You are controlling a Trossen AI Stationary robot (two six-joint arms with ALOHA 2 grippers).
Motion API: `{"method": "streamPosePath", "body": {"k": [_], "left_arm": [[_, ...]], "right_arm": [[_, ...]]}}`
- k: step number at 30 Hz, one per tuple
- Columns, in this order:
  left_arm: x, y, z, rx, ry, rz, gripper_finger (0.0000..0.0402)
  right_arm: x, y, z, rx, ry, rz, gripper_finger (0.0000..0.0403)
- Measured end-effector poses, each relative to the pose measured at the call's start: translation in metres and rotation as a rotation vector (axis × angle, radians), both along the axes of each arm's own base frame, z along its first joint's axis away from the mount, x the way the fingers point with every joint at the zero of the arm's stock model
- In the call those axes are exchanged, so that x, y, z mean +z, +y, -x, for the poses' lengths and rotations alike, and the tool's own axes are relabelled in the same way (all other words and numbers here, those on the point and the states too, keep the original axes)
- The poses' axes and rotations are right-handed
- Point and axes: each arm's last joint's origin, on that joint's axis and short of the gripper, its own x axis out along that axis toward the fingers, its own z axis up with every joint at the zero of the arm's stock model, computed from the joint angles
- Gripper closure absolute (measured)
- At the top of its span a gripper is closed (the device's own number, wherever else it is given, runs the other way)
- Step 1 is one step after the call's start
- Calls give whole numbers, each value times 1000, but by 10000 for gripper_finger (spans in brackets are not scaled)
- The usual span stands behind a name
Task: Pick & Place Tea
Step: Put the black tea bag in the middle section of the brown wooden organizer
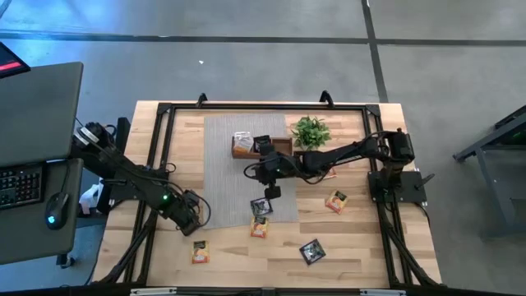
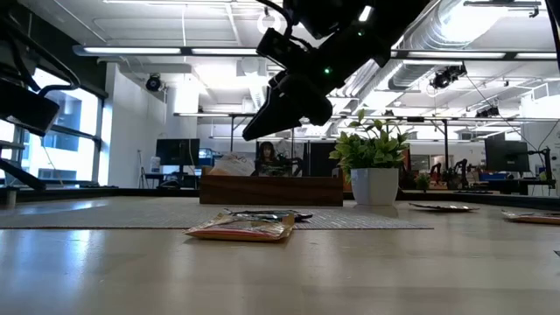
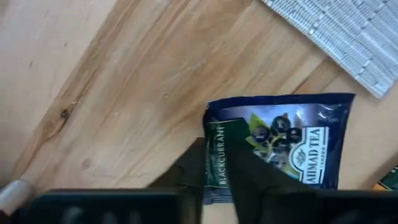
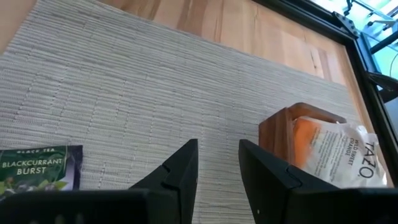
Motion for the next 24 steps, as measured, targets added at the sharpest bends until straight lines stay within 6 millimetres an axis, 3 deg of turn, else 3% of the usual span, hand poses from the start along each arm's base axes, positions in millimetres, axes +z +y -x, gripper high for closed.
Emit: {"method": "streamPosePath", "body": {"k": [3, 9, 14, 19, 24], "left_arm": [[-2, 0, -1, 5, 11, -6, 392], [13, 4, -17, 5, -68, -97, 392], [35, 17, -36, -116, -144, -255, 396], [55, 43, -62, -348, -211, -498, 400], [73, 78, -104, -548, -309, -739, 400]], "right_arm": [[0, 0, 0, 3, 0, 3, 290], [1, 0, 0, -2, -3, 10, 290], [13, 3, 8, -107, 22, 81, 290], [30, 13, 38, -191, 182, 97, 290], [34, 22, 73, -267, 410, -137, 290]]}}
